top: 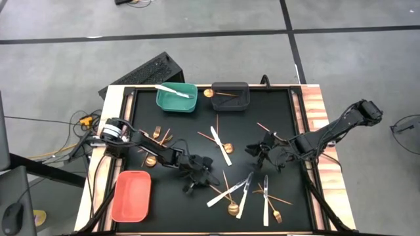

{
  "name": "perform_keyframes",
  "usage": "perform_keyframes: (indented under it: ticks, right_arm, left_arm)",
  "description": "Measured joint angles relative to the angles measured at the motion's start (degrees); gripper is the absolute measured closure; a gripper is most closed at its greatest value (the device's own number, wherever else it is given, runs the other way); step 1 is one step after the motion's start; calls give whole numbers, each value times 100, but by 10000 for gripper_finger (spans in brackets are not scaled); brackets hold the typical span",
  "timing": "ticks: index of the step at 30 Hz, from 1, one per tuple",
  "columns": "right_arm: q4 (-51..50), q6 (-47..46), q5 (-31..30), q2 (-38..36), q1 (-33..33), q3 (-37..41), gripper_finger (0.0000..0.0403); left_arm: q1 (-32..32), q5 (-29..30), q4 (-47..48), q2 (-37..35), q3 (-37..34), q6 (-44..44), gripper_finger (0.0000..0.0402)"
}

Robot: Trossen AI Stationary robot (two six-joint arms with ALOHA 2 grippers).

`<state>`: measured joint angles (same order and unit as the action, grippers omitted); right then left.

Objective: Sort silverware by color (type)
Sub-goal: Put the gold fork into the orange bin

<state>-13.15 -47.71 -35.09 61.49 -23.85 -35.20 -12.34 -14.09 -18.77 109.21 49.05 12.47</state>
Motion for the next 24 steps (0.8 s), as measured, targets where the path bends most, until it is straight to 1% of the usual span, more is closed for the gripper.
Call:
perform_keyframes:
  ticks: [2, 4, 8, 10, 13, 16, 18, 21, 24]
  right_arm:
    - [0, 11, -7, 0, 29, 0, 286]
    - [5, 73, -14, 0, 56, 0, 286]
    - [82, 305, -48, 0, 130, 0, 286]
    - [118, 445, -86, 0, 168, 0, 286]
    - [213, 689, -86, 0, 257, 0, 286]
    - [245, 786, -86, 0, 365, 0, 286]
    - [245, 851, -85, 0, 443, 0, 286]
    - [252, 921, -85, 0, 539, 0, 286]
    - [288, 921, -85, 0, 633, 0, 286]
  left_arm:
    - [-19, 327, 540, -364, -5, -154, 400]
    - [-96, 823, 1215, -786, -4, -293, 400]
    - [-507, 1708, 2897, -1673, -1, -421, 401]
    - [-771, 1954, 3753, -2135, -1, -422, 401]
    - [-1131, 2099, 4968, -2822, -1, -486, 401]
    - [-1390, 1975, 6080, -3490, 1, -546, 399]
    - [-1544, 1732, 6726, -3852, 1, -528, 395]
    - [-1640, 1109, 7450, -4352, 1, -764, 393]
    - [-1650, 536, 7718, -4782, 1, -904, 395]
